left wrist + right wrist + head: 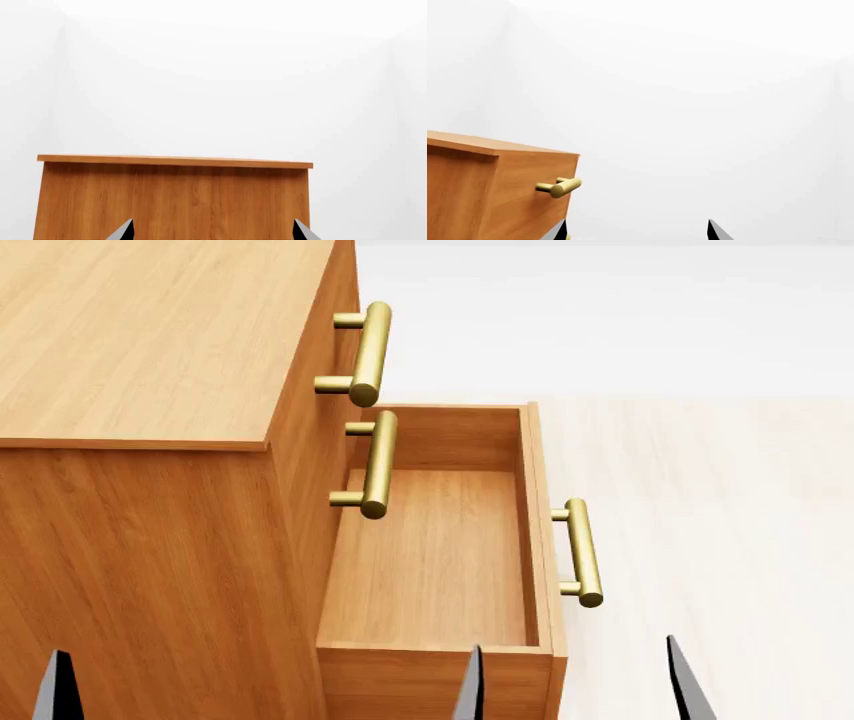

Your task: Close the bottom drawer of the cabinet.

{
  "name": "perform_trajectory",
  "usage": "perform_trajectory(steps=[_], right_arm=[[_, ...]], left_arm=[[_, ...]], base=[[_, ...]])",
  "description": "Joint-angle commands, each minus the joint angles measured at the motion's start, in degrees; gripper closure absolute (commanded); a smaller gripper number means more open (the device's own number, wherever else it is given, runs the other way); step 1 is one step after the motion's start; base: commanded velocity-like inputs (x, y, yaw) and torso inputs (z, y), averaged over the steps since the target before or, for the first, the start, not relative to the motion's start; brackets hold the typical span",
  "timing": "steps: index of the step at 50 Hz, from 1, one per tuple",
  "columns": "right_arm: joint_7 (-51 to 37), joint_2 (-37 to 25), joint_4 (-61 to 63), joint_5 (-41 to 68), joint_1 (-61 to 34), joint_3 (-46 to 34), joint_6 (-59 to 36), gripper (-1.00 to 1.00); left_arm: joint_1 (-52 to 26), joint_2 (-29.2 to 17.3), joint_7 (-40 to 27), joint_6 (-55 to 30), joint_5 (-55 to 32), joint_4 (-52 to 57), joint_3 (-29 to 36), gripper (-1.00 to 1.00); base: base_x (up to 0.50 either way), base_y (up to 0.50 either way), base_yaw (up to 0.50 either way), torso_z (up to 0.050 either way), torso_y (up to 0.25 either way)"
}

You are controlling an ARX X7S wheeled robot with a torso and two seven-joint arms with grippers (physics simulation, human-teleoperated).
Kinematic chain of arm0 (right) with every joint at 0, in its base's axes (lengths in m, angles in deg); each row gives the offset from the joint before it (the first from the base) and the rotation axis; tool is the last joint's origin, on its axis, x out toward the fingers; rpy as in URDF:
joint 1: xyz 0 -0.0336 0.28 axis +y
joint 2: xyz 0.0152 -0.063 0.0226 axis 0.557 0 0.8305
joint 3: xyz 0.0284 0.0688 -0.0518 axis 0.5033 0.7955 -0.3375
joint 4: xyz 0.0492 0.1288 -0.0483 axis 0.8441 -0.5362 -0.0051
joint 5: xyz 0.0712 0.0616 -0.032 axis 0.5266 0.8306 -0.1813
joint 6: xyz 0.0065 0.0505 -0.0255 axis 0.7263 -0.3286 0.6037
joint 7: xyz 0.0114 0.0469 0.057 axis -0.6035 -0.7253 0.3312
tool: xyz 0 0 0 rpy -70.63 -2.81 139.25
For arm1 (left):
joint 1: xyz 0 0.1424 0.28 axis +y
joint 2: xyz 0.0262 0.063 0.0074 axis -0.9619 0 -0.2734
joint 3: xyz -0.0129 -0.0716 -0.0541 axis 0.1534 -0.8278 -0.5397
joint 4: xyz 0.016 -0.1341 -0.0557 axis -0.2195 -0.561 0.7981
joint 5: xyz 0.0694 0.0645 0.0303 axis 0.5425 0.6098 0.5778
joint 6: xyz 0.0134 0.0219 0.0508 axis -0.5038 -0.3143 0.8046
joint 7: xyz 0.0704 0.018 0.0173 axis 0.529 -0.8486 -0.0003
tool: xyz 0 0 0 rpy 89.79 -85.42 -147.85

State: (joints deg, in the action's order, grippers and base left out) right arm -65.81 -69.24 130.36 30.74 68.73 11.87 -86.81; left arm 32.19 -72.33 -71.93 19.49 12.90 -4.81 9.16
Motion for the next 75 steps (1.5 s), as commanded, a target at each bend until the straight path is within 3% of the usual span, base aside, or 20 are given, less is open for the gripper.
perform_trajectory(steps=[1, 15, 25, 44, 75], right_arm=[[-0.20, -0.79, 1.83, 0.25, -0.20, 1.77, -3.01, -1.00], [0.61, -3.57, 5.13, 2.34, 0.40, 7.34, -8.12, -1.00], [0.97, -4.68, 3.68, 8.83, 1.52, 14.42, -8.05, -1.00], [-0.65, -6.28, 6.33, 11.42, 7.08, 24.17, -8.55, -1.00], [6.58, -6.86, -15.12, 30.04, -3.35, 30.65, -5.13, -1.00]], left_arm=[[0.38, -0.29, -0.27, 0.60, -0.22, -0.33, 0.15, -1.00], [0.77, -0.02, -0.53, 1.95, 0.66, -1.73, 1.32, -1.00], [1.89, 0.09, -0.92, 3.07, 1.77, -2.05, 2.19, -1.00], [2.83, -0.62, -1.61, 3.72, 1.59, -1.66, 2.08, -1.00], [1.79, -1.15, -2.29, 3.28, 1.59, -2.30, 3.07, -1.00]], base=[[0.00, 0.00, 0.00, 0.000, 0.000], [0.00, 0.00, 0.00, 0.000, 0.000], [0.00, 0.00, 0.00, 0.000, 0.000], [0.00, 0.00, 0.00, 0.000, 0.000], [0.00, 0.00, 0.00, 0.000, 0.000]])
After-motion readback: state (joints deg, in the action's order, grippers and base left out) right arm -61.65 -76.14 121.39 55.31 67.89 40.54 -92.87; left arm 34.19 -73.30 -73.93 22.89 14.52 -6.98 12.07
